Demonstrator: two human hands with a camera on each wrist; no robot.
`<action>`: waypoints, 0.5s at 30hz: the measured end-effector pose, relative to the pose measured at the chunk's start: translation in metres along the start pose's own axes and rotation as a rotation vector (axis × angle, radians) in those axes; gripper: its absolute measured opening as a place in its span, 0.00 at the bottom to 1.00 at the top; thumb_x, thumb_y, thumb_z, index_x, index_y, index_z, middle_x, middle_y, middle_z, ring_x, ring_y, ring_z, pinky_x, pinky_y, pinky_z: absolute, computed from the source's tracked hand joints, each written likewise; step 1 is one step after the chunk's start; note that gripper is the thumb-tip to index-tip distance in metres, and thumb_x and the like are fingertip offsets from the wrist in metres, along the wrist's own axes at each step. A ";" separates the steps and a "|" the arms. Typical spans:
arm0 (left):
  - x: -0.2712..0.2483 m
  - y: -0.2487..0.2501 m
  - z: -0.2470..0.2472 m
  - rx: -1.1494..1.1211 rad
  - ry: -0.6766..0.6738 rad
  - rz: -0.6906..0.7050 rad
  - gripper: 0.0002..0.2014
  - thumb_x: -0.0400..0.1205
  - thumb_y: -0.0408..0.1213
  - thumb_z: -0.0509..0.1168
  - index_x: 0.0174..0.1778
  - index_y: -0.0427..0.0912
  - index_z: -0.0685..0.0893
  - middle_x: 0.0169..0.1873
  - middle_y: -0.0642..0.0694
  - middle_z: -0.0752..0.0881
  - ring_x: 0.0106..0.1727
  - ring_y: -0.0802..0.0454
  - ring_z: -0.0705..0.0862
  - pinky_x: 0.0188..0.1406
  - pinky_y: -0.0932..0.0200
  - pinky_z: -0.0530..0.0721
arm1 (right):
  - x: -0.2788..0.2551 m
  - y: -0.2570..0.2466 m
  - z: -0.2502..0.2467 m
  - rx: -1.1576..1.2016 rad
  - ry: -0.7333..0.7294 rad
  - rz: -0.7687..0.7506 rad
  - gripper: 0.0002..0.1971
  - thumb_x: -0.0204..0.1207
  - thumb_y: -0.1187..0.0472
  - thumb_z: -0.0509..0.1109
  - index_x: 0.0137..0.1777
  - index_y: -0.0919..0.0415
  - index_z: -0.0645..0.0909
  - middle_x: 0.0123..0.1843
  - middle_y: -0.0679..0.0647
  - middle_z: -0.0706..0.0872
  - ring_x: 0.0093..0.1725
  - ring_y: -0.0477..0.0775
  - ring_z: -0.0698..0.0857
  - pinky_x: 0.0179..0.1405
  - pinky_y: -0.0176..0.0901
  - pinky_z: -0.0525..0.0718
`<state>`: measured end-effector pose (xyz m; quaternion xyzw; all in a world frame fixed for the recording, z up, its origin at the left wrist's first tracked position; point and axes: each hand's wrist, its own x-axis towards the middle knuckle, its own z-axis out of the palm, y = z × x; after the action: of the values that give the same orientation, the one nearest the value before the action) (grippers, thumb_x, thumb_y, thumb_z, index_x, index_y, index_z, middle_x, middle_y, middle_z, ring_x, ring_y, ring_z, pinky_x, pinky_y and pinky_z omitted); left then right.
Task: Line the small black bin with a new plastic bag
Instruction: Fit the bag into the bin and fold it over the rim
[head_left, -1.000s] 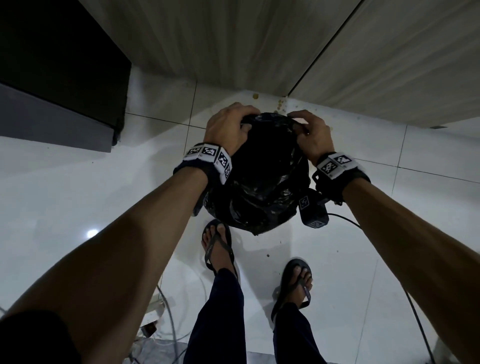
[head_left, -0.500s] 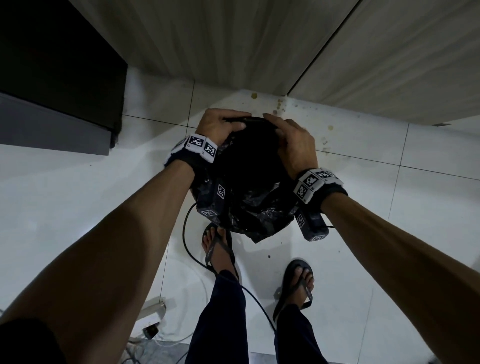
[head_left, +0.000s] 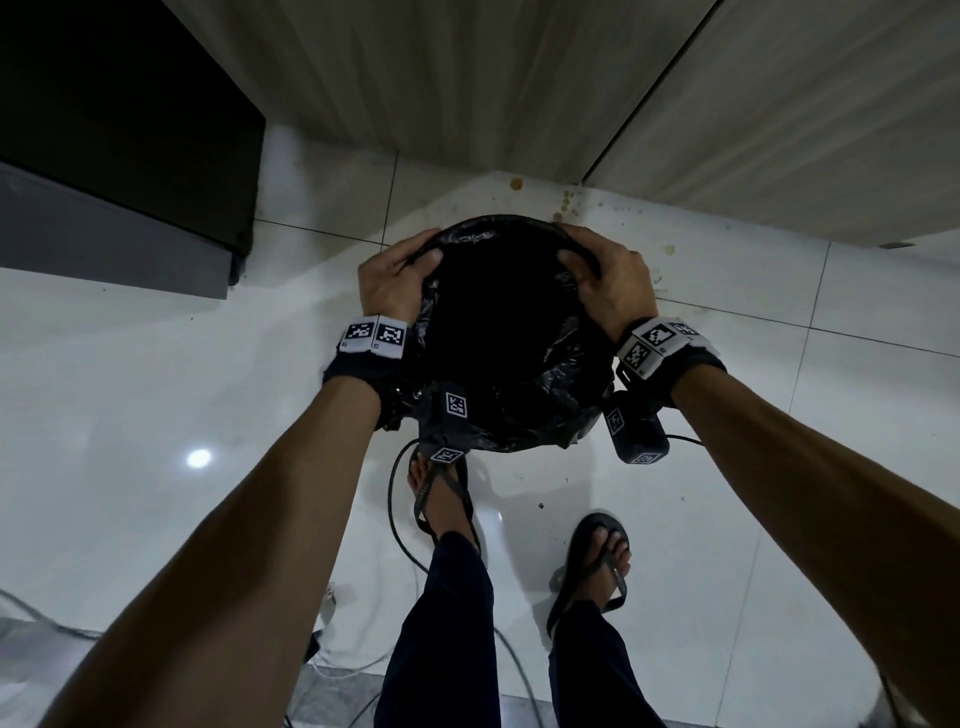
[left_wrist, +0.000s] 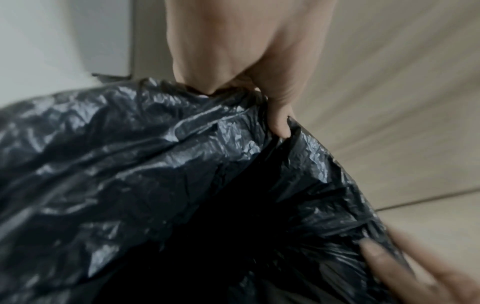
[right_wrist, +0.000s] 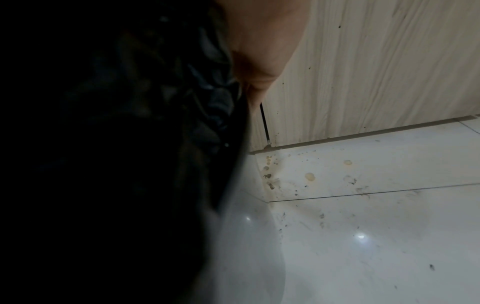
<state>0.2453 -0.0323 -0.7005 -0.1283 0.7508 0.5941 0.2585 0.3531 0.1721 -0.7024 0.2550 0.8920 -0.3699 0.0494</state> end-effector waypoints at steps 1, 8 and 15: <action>-0.003 -0.002 -0.001 0.009 0.021 0.004 0.15 0.77 0.25 0.69 0.60 0.35 0.86 0.56 0.42 0.88 0.54 0.51 0.87 0.52 0.72 0.84 | 0.001 -0.001 0.000 0.007 -0.011 0.005 0.16 0.83 0.57 0.64 0.69 0.49 0.80 0.59 0.55 0.90 0.58 0.59 0.87 0.55 0.39 0.78; 0.007 0.012 0.019 0.507 -0.040 0.304 0.15 0.73 0.35 0.72 0.54 0.55 0.89 0.56 0.53 0.84 0.58 0.60 0.81 0.63 0.67 0.77 | 0.010 0.000 0.001 0.029 -0.069 0.014 0.16 0.83 0.56 0.64 0.69 0.50 0.81 0.61 0.56 0.89 0.62 0.59 0.86 0.60 0.42 0.79; 0.032 0.027 0.043 0.508 -0.336 0.189 0.13 0.73 0.38 0.71 0.47 0.64 0.90 0.50 0.61 0.91 0.55 0.61 0.87 0.64 0.59 0.84 | 0.014 0.001 0.000 -0.003 -0.059 -0.006 0.18 0.81 0.55 0.65 0.70 0.46 0.79 0.65 0.54 0.88 0.64 0.58 0.85 0.64 0.47 0.81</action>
<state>0.2149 0.0194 -0.7021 0.1106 0.8306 0.4218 0.3463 0.3418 0.1787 -0.7073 0.2412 0.8914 -0.3761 0.0751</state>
